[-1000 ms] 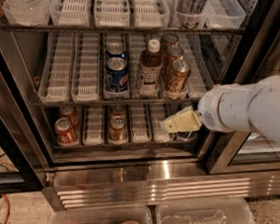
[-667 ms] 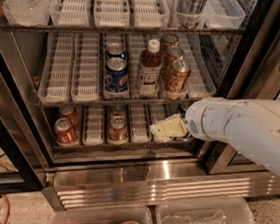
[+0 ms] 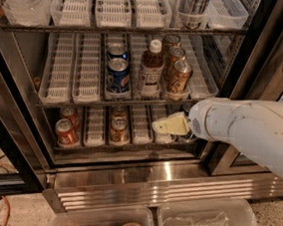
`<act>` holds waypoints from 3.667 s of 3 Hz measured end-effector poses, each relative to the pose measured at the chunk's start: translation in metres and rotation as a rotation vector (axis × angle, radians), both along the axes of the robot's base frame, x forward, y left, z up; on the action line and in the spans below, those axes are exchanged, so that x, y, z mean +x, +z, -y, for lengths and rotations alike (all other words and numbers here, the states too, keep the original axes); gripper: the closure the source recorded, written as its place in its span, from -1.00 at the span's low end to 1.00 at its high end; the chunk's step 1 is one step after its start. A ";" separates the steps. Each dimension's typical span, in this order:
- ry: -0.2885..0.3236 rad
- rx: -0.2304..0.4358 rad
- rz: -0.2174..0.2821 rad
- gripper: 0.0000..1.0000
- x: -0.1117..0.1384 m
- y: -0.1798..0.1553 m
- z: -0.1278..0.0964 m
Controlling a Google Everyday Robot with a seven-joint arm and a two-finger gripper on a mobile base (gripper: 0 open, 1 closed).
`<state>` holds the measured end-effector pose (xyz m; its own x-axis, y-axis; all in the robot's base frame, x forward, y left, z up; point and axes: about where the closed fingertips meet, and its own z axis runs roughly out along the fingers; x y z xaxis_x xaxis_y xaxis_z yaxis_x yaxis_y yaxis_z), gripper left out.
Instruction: Pick blue plastic bottle from middle shelf of fridge
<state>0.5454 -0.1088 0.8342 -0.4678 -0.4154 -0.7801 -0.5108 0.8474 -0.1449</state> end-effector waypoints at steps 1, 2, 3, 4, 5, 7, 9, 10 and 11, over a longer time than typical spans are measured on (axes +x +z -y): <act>-0.021 0.011 -0.007 -1.00 -0.002 -0.005 0.006; 0.023 0.049 -0.009 -1.00 0.008 -0.021 -0.023; 0.033 0.080 0.053 -1.00 0.018 -0.022 -0.044; 0.004 0.125 0.167 -1.00 0.020 -0.005 -0.041; -0.054 0.158 0.306 -1.00 0.012 0.022 -0.012; -0.077 0.169 0.430 -1.00 0.015 0.030 -0.024; -0.098 0.215 0.433 -1.00 0.016 0.020 -0.032; -0.071 0.222 0.428 -1.00 0.016 0.004 -0.055; -0.038 0.224 0.434 -1.00 0.017 -0.005 -0.076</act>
Offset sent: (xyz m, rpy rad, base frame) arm 0.0238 0.0591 -0.0476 0.1057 0.0169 0.0800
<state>0.5623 -0.0323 0.8291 -0.0911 -0.2046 -0.9746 -0.4121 0.8987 -0.1501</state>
